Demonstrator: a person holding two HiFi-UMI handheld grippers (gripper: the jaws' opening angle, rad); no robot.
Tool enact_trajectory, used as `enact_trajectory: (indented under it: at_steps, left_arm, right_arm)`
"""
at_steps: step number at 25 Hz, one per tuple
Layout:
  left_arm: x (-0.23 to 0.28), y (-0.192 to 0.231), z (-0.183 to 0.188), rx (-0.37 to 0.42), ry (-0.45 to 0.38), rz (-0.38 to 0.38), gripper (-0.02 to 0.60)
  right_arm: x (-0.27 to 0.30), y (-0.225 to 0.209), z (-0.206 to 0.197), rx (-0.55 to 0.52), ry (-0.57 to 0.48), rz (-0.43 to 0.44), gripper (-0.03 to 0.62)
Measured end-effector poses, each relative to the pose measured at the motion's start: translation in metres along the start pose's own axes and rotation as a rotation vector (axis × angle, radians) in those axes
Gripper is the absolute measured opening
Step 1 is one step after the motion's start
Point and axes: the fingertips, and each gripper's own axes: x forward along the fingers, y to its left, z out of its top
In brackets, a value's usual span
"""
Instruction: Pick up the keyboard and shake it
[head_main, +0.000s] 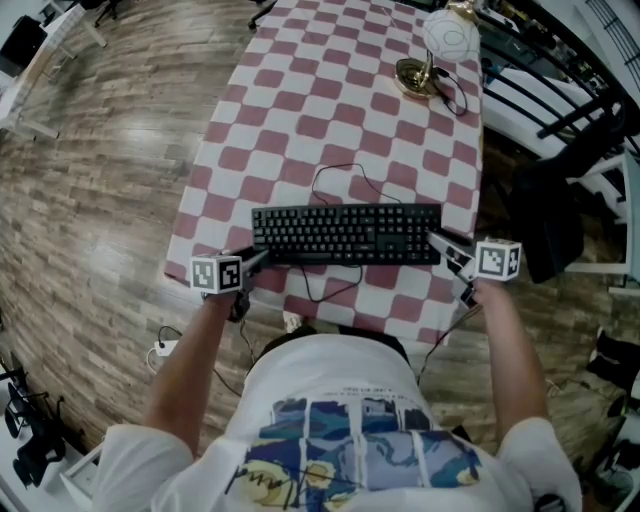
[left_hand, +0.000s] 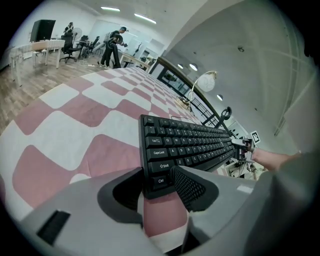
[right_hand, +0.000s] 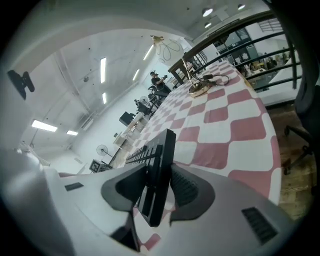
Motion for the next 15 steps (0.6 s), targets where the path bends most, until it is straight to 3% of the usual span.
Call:
enact_trajectory:
  at_steps: [9, 15]
  left_arm:
    - [-0.011, 0.002, 0.002, -0.041, -0.068, -0.069, 0.189]
    - [-0.021, 0.003, 0.015, -0.045, -0.119, -0.114, 0.189]
  right_arm:
    - [-0.010, 0.058, 0.034, -0.079, -0.052, 0.041, 0.127]
    - [-0.019, 0.101, 0.054, -0.186, -0.126, 0.055, 0.112]
